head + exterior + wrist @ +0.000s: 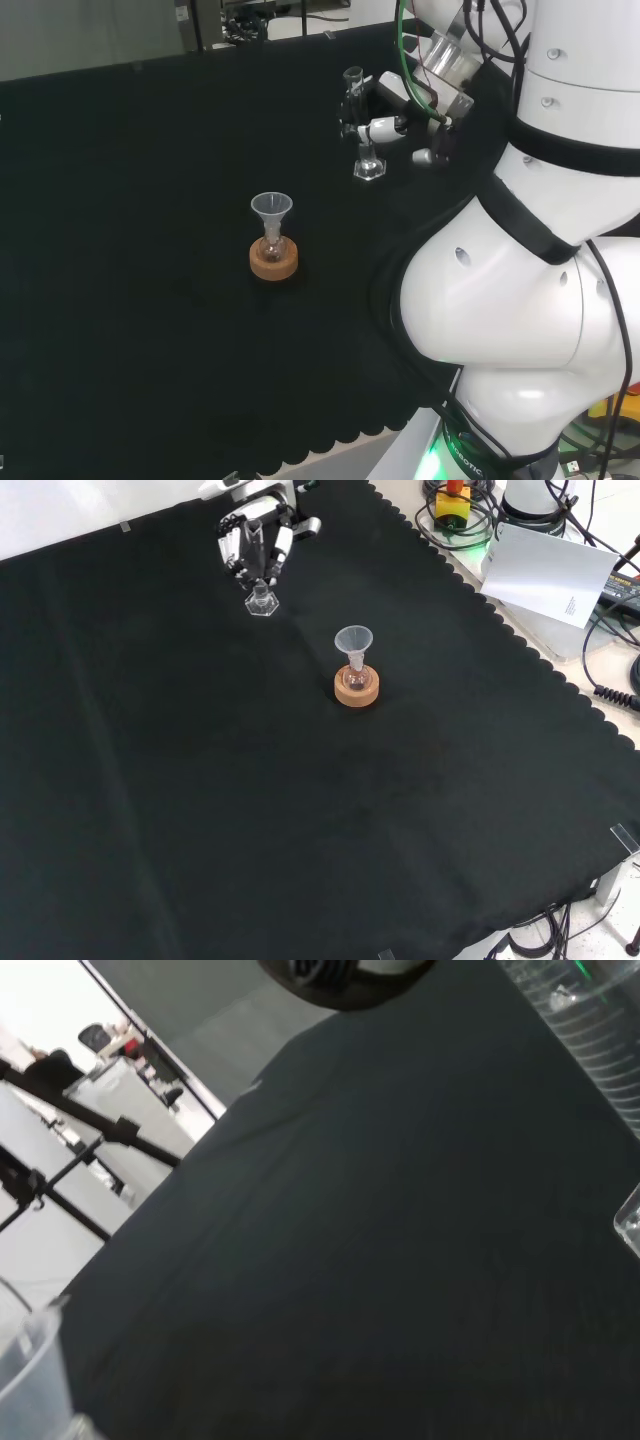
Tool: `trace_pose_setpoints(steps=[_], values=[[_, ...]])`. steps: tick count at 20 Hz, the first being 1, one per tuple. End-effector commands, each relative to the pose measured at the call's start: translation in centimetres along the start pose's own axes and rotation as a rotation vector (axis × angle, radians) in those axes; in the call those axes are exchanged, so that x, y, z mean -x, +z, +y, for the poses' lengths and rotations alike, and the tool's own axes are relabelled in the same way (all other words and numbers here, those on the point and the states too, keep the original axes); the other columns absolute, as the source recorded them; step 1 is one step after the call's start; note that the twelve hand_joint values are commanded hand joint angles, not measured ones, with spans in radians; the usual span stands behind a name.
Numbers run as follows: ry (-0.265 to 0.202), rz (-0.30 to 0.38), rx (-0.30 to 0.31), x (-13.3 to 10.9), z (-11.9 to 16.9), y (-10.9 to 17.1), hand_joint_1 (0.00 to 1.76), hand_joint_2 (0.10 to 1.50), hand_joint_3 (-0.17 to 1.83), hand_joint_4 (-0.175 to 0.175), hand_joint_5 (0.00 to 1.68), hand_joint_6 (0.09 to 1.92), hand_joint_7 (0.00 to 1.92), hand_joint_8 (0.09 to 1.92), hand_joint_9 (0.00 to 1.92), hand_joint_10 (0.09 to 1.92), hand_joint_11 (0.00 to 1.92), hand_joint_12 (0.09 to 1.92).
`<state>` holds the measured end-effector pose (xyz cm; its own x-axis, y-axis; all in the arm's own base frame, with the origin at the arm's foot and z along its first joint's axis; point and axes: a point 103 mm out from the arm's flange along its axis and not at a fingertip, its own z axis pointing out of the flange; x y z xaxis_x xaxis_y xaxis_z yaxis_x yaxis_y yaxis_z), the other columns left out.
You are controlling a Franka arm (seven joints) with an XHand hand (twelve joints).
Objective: Pour the water from the graduated cylinder into the round-bottom flask.
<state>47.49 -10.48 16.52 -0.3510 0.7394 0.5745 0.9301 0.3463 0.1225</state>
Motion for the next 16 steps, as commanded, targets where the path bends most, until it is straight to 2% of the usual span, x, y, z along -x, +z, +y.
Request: trace_pose_setpoints(steps=[1,4,10,13,16], values=[[-0.017,-0.038,-0.086,-1.3,-2.1,0.0,1.26,1.05,-0.01,0.028,1.09,0.9,1.22,0.61,1.55,0.09,1.33,0.67],[-0.017,-0.076,-0.147,-2.0,-2.7,0.3,1.26,1.05,-0.01,0.028,1.09,0.9,1.22,0.61,1.55,0.09,1.33,0.67],[-0.025,-0.198,-0.317,-3.5,-3.4,1.5,1.26,1.05,-0.01,0.028,1.09,0.9,1.22,0.61,1.55,0.09,1.34,0.67],[-0.015,-0.256,-0.405,-4.0,-3.6,2.1,1.26,1.05,-0.01,0.028,1.09,0.9,1.22,0.6,1.55,0.09,1.34,0.67],[0.001,-0.305,-0.466,-4.3,-3.6,2.4,1.26,1.05,-0.01,0.028,1.09,0.9,1.22,0.6,1.55,0.09,1.34,0.67]])
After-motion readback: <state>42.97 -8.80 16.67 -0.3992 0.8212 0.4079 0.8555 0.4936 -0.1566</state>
